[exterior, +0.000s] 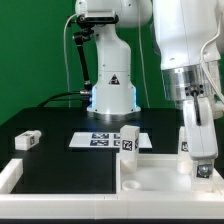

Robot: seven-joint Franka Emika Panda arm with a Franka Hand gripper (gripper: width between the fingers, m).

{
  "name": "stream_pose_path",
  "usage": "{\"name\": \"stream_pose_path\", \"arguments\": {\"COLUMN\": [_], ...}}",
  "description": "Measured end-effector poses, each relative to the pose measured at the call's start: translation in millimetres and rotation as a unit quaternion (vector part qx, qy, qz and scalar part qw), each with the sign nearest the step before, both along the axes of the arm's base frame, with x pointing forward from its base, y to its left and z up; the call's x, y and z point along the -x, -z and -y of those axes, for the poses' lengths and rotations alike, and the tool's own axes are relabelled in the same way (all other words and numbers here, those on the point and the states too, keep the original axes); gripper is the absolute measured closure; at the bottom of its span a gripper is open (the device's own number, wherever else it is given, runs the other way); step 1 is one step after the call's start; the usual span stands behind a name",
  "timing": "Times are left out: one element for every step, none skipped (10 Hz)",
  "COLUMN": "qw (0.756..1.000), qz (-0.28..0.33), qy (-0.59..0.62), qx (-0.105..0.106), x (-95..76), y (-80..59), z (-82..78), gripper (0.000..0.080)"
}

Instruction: Assemble square table

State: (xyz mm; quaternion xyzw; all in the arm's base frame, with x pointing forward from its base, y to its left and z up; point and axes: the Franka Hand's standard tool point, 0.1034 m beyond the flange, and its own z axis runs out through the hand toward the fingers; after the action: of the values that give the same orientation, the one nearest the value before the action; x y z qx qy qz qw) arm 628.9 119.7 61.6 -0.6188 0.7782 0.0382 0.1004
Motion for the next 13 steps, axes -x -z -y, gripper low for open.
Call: {"name": "stream_pose_path", "arguments": {"qw": [1.0,1.0,1.0,1.0,0.999,0.998,0.997,0.997,0.997,0.997,0.997,0.997,0.997], "qz": [0.0,0.0,0.001,0.005,0.014,0.027,0.035,0.037,0.037,0.036,0.036,0.036,0.036], "qy": [0.0,0.0,-0.004,-0.029,-0.048,-0.063,-0.063,-0.061,-0.063,-0.063,-0.063,-0.063,-0.063], "qx": [0.0,0.0,0.001,0.004,0.006,0.009,0.012,0.01,0.011,0.011,0.012,0.012,0.012], "x": [0.1,0.1,0.3,6.1,9.7,9.5,5.9,-0.7,0.3,0.8,0.7,0.8,0.8], "y": [0.5,0.5,-0.2,-4.9,-17.2,-32.2,-44.0,-49.4,-46.4,-45.7,-45.7,-45.5,-45.4], "z": [0.0,0.0,0.4,5.2,17.0,31.4,42.7,44.5,43.3,42.9,43.1,43.0,43.1], "gripper": [0.0505,0.0305,0.0305,0.018,0.0159,0.0159,0.0151,0.0151,0.015,0.015,0.015,0.015,0.015]}}
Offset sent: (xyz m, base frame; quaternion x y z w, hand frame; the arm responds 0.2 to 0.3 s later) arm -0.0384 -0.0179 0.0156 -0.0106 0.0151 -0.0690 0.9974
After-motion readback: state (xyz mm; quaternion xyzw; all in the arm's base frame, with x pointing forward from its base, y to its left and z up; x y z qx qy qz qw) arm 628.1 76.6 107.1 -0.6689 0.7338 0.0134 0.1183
